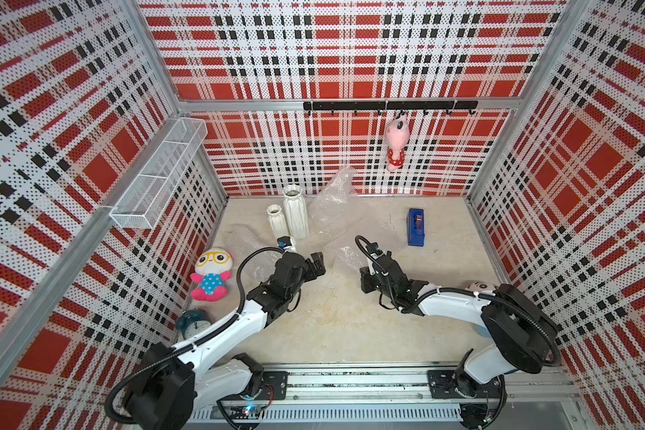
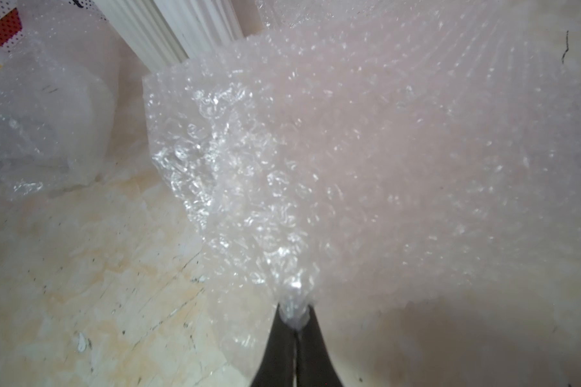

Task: Wrap vases in bubble wrap
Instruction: Move the bubble wrap to the center of the board.

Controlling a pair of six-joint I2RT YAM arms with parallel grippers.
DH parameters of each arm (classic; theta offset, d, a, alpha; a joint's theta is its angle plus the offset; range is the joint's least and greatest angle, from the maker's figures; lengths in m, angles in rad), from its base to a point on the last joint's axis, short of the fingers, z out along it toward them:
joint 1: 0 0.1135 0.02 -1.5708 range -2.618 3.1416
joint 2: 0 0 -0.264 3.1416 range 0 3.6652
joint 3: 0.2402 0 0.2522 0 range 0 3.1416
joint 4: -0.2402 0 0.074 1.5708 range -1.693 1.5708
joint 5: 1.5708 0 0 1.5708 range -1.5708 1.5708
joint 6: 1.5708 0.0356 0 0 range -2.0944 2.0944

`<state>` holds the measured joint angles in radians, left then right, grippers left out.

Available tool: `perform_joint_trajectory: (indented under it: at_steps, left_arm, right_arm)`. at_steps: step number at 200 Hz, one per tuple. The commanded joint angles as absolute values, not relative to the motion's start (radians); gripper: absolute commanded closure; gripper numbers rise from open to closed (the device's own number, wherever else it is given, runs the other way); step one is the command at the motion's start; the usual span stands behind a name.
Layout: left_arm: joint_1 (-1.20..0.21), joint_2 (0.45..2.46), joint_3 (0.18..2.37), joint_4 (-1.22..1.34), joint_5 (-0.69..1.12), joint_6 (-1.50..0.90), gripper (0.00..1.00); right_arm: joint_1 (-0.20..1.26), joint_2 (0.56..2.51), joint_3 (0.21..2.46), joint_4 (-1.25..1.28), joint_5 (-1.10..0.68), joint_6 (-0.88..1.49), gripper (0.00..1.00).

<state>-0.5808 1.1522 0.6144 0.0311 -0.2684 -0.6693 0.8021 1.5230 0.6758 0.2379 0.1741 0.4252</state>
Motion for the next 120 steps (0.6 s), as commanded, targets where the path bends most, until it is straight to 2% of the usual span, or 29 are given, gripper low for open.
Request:
perform_joint_trajectory:
  at_steps: [1,41,120]
  left_arm:
    - [-0.592,1.208,0.653,0.120,-0.229,-0.664,0.01]
    - [-0.593,1.341,0.698,0.148,-0.150,-0.715,0.01]
    - [-0.581,1.476,0.695,0.181,-0.077,-0.851,0.01]
  right_arm:
    - [0.827,1.480,0.587,0.312,0.156,0.464,1.00]
    - [0.832,1.504,0.490,0.463,0.130,0.504,1.00]
    - [0.842,1.564,0.466,0.547,0.090,0.546,1.00]
